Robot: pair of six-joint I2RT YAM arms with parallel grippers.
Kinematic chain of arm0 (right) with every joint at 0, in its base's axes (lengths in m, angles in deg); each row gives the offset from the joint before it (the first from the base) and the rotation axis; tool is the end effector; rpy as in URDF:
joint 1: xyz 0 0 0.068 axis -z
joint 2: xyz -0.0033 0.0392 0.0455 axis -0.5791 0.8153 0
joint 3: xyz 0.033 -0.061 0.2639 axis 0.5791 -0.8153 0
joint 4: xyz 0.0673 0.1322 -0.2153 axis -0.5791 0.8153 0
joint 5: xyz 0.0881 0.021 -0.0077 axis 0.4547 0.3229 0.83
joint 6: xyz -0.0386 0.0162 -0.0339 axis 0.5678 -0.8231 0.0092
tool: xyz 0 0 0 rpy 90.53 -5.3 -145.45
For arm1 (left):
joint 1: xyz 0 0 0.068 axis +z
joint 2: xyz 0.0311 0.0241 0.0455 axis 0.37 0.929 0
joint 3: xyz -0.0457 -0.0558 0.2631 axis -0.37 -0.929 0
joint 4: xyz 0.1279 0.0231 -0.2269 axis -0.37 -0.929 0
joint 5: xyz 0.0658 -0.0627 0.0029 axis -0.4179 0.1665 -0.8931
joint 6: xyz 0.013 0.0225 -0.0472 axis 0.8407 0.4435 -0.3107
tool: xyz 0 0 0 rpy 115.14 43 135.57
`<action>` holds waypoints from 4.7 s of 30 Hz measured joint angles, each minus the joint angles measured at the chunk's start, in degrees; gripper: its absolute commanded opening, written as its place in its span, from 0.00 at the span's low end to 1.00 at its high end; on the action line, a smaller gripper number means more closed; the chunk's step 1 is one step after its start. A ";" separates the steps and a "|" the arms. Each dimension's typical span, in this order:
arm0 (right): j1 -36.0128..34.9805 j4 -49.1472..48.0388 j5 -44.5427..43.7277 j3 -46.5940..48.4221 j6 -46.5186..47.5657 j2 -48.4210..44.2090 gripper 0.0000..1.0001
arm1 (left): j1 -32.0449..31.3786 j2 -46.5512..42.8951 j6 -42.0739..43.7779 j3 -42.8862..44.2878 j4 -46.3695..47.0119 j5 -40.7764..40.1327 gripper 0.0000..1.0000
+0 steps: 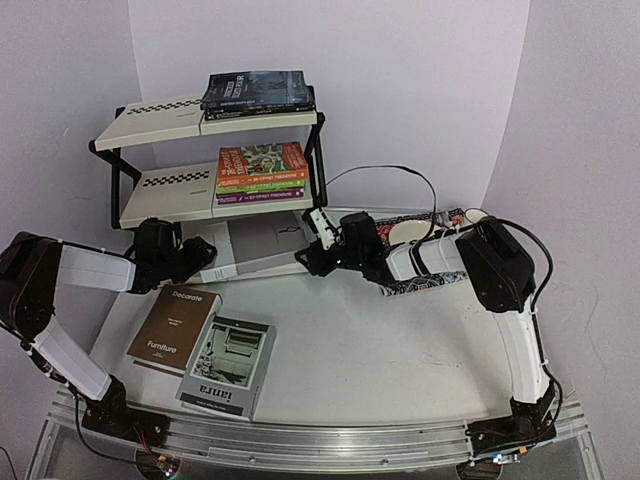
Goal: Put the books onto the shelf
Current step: Adjust the book pile on the shelf.
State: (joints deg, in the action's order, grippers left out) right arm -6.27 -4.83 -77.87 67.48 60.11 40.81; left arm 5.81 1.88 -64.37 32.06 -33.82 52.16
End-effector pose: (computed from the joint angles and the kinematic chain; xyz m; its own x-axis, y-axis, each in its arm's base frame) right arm 0.3757 0.3434 0.1808 -0.0493 -0.0141 -0.9987 -0.7959 0.6047 0.0308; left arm 0.2977 -0.0886 0.1812 -0.6020 -0.4965 -0.6253 -0.0415 0.8015 -0.5965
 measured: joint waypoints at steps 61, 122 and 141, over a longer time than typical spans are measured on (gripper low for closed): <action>-0.17 -0.24 0.86 1.29 -2.16 0.00 0.53 | -8.19 -12.70 29.78 -3.90 -20.59 -11.34 0.61; -0.17 0.06 -0.38 -3.66 -5.00 -3.46 0.85 | -4.83 1.56 33.96 4.87 -12.53 -16.58 0.81; -2.82 6.42 -1.28 -16.48 -23.05 -16.89 0.92 | -4.61 -20.93 13.09 0.52 -29.83 -7.34 0.99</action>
State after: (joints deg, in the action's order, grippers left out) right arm -9.09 1.59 -79.14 51.00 37.06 23.92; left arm 1.21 -19.05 -51.28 32.58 -63.65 44.82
